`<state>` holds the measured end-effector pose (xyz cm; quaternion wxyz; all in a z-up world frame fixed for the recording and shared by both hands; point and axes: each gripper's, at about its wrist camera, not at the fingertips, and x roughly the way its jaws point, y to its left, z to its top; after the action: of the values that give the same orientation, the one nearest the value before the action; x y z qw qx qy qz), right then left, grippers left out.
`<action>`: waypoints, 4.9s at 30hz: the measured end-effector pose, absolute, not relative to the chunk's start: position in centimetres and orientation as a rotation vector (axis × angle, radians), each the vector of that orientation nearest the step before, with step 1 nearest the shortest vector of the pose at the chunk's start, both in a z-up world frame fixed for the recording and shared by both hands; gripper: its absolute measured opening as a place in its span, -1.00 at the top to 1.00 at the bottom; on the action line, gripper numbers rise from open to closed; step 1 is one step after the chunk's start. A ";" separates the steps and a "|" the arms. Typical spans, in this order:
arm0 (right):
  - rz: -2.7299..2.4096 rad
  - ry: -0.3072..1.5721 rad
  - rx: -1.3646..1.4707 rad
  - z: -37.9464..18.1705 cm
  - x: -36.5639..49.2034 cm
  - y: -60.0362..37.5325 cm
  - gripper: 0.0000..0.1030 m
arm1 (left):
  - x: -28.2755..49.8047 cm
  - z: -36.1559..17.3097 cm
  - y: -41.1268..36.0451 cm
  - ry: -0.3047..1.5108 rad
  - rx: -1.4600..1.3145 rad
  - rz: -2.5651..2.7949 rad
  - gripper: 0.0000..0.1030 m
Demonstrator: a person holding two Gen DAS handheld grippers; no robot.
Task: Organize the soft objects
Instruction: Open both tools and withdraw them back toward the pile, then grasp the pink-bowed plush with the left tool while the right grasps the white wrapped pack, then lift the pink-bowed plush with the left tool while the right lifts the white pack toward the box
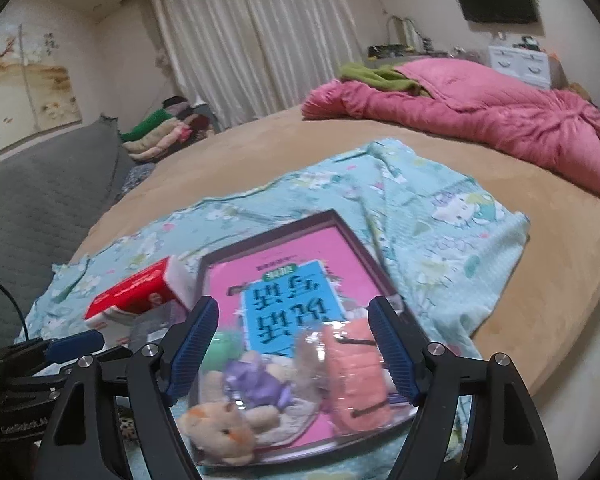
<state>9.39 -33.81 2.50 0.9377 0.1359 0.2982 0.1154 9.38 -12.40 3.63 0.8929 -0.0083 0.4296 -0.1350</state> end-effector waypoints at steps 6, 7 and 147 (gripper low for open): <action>0.276 0.593 0.233 3.6 8.7 -31.6 -0.53 | 8.7 4.2 -9.6 0.877 -0.039 -0.228 -0.18; 0.285 0.595 0.231 3.7 8.6 -31.2 -0.53 | 8.6 4.3 -9.3 0.878 -0.040 -0.222 -0.18; 0.693 0.687 0.107 1.1 8.1 -18.1 0.57 | 3.7 -1.2 5.5 0.951 -0.277 -0.065 0.32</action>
<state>8.07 -18.09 1.08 0.8819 0.0513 0.3300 0.3326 3.74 5.48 -1.22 0.8795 -0.1327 0.4561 -0.0310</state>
